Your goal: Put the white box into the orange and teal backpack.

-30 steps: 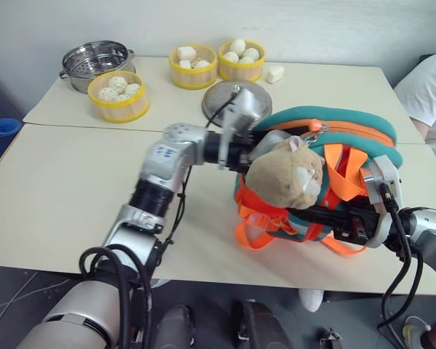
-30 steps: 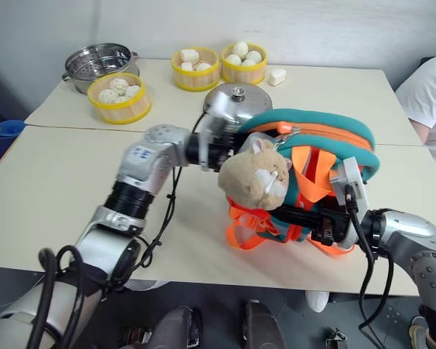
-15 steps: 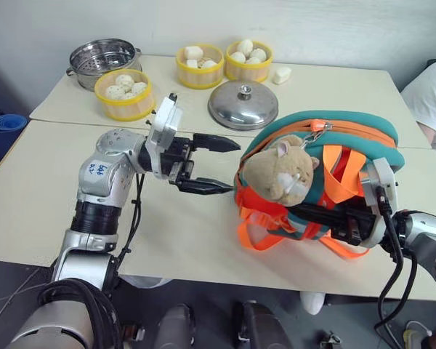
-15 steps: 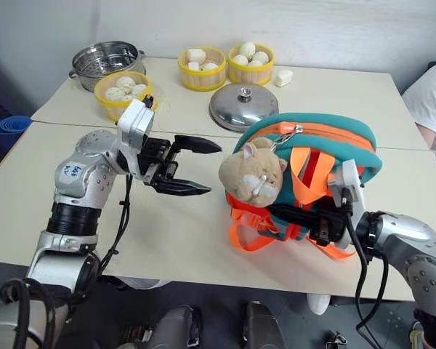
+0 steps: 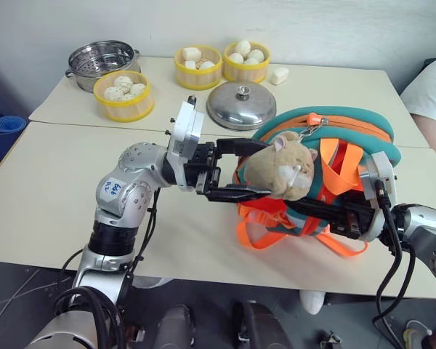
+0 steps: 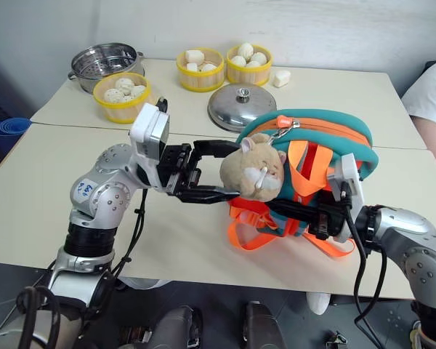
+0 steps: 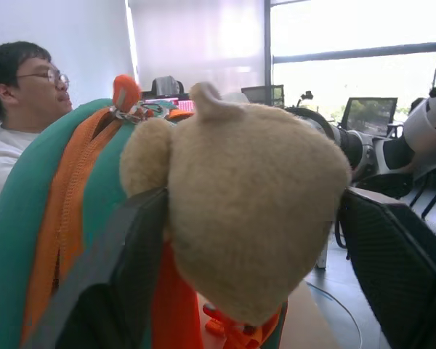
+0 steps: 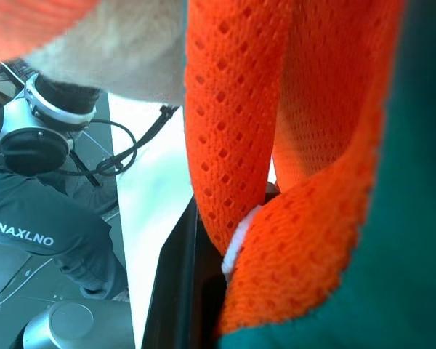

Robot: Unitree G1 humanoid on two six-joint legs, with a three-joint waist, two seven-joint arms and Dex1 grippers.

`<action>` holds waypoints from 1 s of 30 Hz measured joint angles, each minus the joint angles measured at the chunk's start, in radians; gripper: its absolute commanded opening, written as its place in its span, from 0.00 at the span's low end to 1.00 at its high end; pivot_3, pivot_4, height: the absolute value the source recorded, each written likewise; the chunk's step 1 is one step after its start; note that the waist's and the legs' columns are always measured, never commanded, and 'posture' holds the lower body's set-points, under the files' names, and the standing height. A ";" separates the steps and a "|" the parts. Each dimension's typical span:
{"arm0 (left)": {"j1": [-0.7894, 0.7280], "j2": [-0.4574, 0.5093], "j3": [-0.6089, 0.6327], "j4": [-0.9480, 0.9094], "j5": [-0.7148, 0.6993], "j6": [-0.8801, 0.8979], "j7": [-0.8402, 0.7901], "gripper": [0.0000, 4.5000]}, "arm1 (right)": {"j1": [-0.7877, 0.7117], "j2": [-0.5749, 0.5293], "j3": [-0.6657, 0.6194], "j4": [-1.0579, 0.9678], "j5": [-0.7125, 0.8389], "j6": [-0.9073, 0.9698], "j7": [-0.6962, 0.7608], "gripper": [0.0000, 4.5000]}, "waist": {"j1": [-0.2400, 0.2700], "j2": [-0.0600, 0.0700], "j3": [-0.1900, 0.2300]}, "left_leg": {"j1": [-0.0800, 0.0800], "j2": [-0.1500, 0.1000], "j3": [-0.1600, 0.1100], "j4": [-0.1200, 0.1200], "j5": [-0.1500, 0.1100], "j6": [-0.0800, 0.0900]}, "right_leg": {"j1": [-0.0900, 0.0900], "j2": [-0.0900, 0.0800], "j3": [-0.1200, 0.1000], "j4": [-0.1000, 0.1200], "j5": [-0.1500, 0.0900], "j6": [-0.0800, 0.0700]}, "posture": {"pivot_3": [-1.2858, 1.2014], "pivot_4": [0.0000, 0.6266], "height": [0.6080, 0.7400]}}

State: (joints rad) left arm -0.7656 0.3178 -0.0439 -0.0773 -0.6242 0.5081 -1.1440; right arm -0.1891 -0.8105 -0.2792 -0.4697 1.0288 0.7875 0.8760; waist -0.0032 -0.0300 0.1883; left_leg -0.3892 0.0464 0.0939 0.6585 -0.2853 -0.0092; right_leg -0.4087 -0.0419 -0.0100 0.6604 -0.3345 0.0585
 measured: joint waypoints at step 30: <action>0.027 0.066 -0.095 0.705 0.377 -0.529 -0.145 0.13 | 0.165 0.049 -0.084 -0.035 0.011 -0.046 -0.086 0.00 | 0.003 0.000 0.000 | -0.002 0.000 0.001 0.004 -0.007 0.009 | -0.001 -0.002 -0.001 0.000 0.000 0.000 | 0.52 0.24 1.00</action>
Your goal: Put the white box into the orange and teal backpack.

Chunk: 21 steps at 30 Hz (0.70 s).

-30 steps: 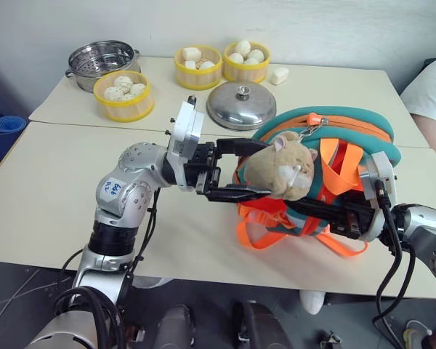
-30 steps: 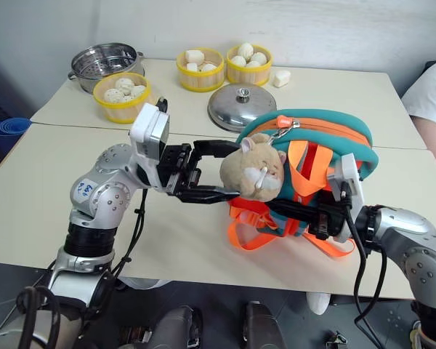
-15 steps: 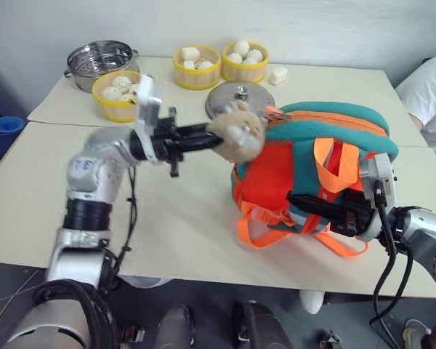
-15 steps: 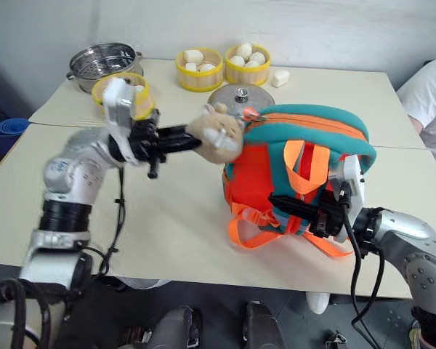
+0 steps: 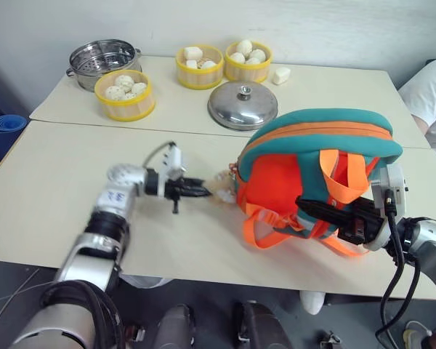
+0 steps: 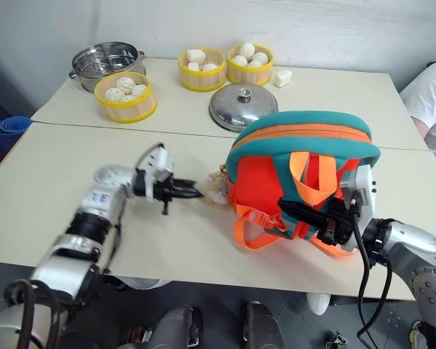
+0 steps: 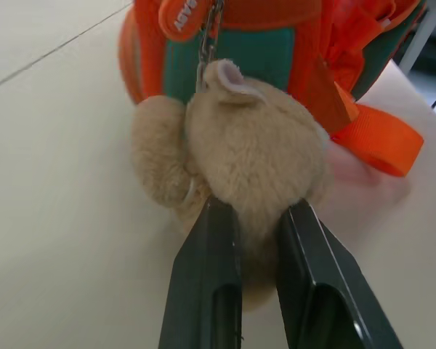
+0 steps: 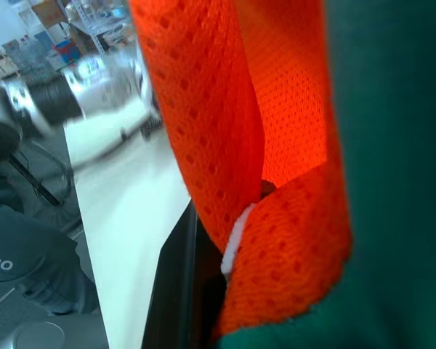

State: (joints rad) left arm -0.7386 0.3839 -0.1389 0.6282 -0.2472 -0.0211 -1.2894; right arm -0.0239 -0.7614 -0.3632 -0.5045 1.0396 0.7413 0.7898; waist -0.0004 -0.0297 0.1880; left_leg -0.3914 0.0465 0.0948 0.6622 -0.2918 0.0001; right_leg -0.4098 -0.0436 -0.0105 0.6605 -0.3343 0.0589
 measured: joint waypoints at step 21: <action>0.628 0.309 0.322 -0.544 -0.069 0.013 0.175 1.00 | 0.343 0.016 -0.163 0.289 -0.532 -0.731 0.281 0.99 | -0.005 0.002 -0.002 | 0.010 0.000 0.001 -0.002 -0.005 0.002 | 0.012 -0.003 0.000 -0.006 0.000 0.000 | 0.52 0.24 1.00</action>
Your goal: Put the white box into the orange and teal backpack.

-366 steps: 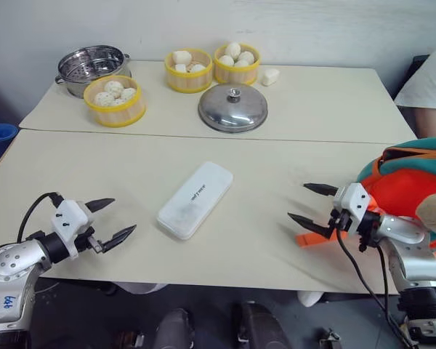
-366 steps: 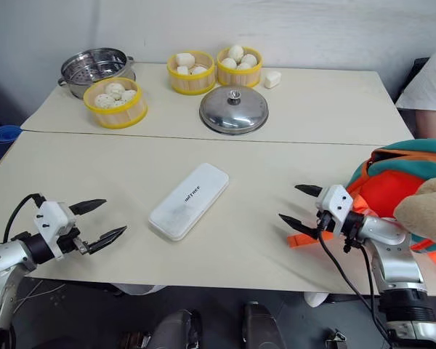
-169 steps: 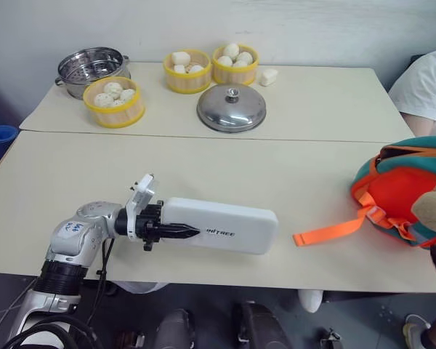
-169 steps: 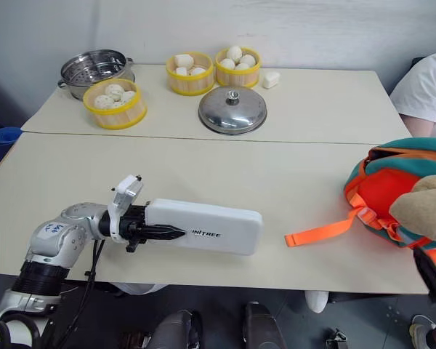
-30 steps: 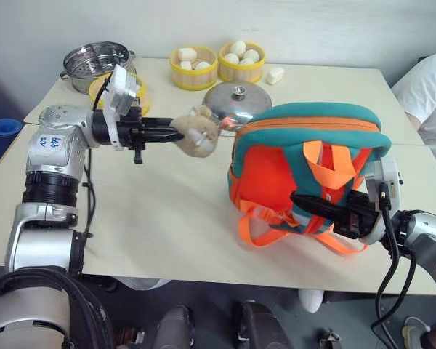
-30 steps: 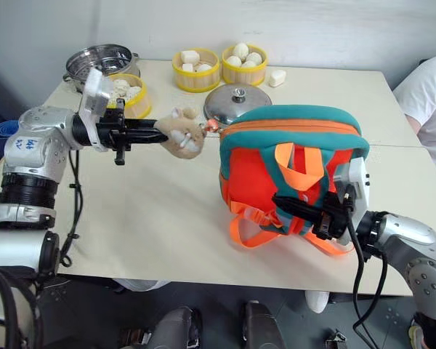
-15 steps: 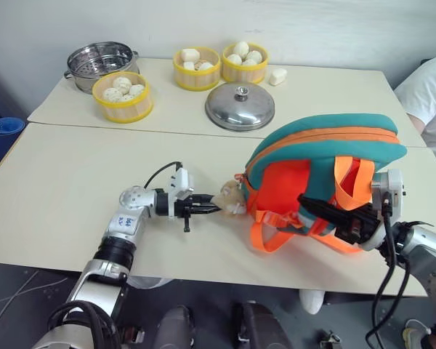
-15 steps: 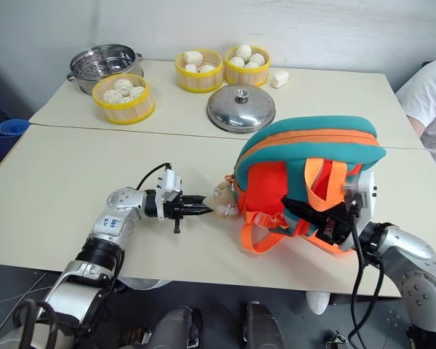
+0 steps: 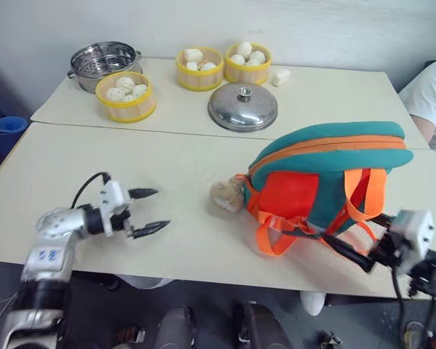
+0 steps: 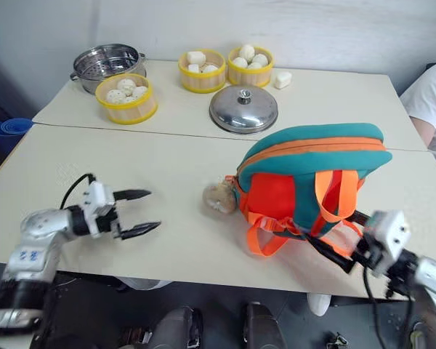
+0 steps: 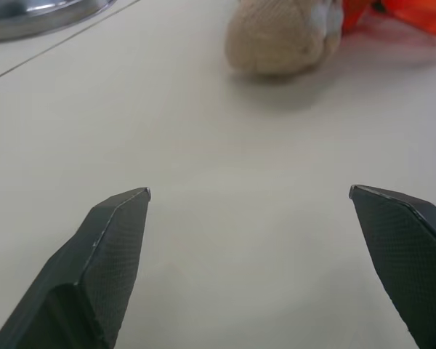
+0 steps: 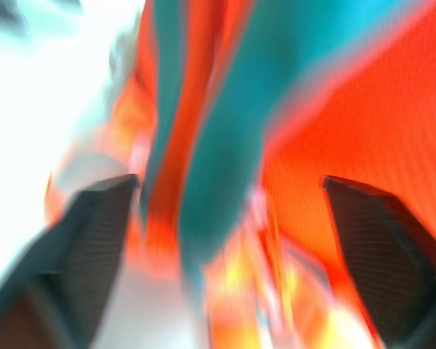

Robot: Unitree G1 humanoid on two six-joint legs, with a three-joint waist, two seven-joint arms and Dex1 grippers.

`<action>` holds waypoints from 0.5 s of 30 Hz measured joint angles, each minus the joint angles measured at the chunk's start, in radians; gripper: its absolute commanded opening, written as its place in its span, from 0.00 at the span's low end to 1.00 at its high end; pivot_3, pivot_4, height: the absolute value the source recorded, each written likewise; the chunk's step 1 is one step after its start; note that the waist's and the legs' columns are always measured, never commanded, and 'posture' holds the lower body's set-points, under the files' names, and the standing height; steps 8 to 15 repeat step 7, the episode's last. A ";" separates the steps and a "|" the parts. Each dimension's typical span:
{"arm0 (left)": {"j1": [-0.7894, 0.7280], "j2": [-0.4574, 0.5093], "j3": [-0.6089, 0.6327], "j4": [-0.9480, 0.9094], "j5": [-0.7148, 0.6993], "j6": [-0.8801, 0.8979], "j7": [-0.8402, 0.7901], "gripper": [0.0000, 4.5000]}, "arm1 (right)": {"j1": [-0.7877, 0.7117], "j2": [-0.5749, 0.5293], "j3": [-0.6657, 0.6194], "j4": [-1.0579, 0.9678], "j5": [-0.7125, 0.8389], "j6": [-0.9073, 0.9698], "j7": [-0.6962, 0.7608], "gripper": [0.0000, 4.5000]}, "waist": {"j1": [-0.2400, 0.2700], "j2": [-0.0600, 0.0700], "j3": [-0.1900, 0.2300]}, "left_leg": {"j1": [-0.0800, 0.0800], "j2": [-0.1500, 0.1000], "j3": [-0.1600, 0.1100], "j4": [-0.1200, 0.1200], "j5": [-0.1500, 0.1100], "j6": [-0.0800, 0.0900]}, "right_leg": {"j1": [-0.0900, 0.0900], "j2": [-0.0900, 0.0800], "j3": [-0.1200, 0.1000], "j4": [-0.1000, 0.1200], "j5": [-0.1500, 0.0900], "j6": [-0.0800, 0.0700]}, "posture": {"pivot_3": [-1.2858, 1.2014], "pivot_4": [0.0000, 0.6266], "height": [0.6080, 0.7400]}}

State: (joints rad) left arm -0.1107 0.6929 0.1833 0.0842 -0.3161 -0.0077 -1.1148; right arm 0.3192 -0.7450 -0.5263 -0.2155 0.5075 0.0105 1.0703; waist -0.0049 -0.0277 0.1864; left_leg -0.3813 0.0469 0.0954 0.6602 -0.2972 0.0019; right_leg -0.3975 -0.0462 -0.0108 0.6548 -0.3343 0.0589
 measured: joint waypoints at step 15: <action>0.150 0.058 0.054 -0.104 -0.007 -0.003 0.020 1.00 | -0.067 -0.105 -0.078 0.378 -0.086 -0.212 0.108 0.99 | -0.002 0.002 -0.001 | 0.019 0.001 0.002 -0.016 0.001 -0.003 | 0.013 -0.001 -0.001 -0.007 -0.002 -0.007 | 0.52 0.24 1.00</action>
